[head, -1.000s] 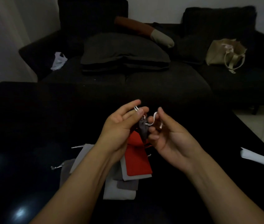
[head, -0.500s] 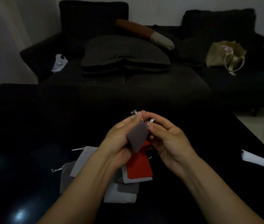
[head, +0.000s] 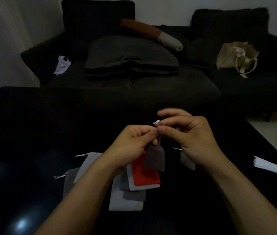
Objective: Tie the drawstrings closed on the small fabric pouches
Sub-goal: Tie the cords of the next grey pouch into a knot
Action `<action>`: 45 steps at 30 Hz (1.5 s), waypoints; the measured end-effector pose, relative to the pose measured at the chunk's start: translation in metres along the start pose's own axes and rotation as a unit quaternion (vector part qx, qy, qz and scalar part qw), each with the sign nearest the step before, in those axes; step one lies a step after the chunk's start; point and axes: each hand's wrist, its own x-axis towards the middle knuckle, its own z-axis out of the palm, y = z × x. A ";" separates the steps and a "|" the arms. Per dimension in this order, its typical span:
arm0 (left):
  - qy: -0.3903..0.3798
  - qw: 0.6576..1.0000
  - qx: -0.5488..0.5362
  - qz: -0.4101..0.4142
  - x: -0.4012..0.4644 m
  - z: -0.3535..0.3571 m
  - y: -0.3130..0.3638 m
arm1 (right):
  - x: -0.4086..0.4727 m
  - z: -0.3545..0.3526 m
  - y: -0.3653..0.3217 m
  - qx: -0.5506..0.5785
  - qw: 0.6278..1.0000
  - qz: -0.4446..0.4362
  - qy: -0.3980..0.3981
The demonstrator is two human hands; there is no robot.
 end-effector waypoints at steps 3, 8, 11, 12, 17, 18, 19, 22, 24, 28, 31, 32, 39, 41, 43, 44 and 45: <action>-0.043 0.999 -0.020 -0.021 0.001 0.002 0.002 | 0.000 -0.004 0.004 0.043 0.998 0.043 -0.001; -0.048 0.998 0.024 -0.036 -0.002 0.000 0.000 | -0.003 0.000 0.011 0.088 0.989 0.120 -0.012; -0.021 0.999 0.019 -0.018 -0.003 0.005 -0.002 | -0.003 -0.001 0.013 0.036 0.991 0.123 -0.024; -0.010 1.000 0.010 -0.014 -0.002 0.005 -0.002 | -0.003 -0.001 0.014 0.028 0.992 0.124 -0.021; 0.045 0.997 -0.026 -0.058 0.002 0.005 -0.004 | 0.000 0.000 0.016 0.008 0.994 0.105 0.031; 0.060 0.996 -0.027 -0.061 0.002 0.006 -0.006 | 0.000 0.002 0.017 -0.013 0.994 0.094 0.046; 0.079 0.995 -0.030 -0.061 0.003 0.007 -0.008 | -0.001 0.004 0.017 -0.033 0.994 0.086 0.058; 0.135 0.989 -0.032 -0.054 0.005 0.009 -0.014 | -0.004 0.013 0.019 -0.043 0.993 0.086 0.065; 0.156 0.984 -0.056 -0.058 0.006 0.007 -0.015 | -0.006 0.017 0.016 -0.001 0.994 0.102 0.028; 0.162 0.975 -0.129 -0.082 0.005 -0.001 -0.011 | -0.005 0.010 0.013 0.119 0.979 0.160 -0.035; 0.159 0.972 -0.156 -0.081 0.004 -0.001 -0.008 | -0.004 0.009 0.014 0.124 0.980 0.153 -0.024; 0.161 0.972 -0.150 -0.079 0.004 -0.001 -0.009 | -0.004 0.010 0.014 0.117 0.982 0.147 -0.013; 0.131 0.983 -0.117 -0.050 0.005 -0.001 -0.013 | -0.004 0.012 0.023 0.061 0.986 0.154 0.008; 0.115 0.988 -0.097 -0.026 0.006 -0.001 -0.014 | -0.004 0.012 0.025 0.046 0.985 0.163 0.037; 0.086 0.994 -0.063 -0.003 0.006 -0.003 -0.015 | -0.004 0.012 0.024 0.049 0.983 0.173 0.028; 0.063 0.996 -0.056 0.008 0.006 -0.005 -0.015 | -0.004 0.012 0.024 0.061 0.983 0.174 0.001; 0.043 0.998 -0.051 0.018 0.005 -0.007 -0.015 | -0.005 0.013 0.023 0.067 0.983 0.170 -0.026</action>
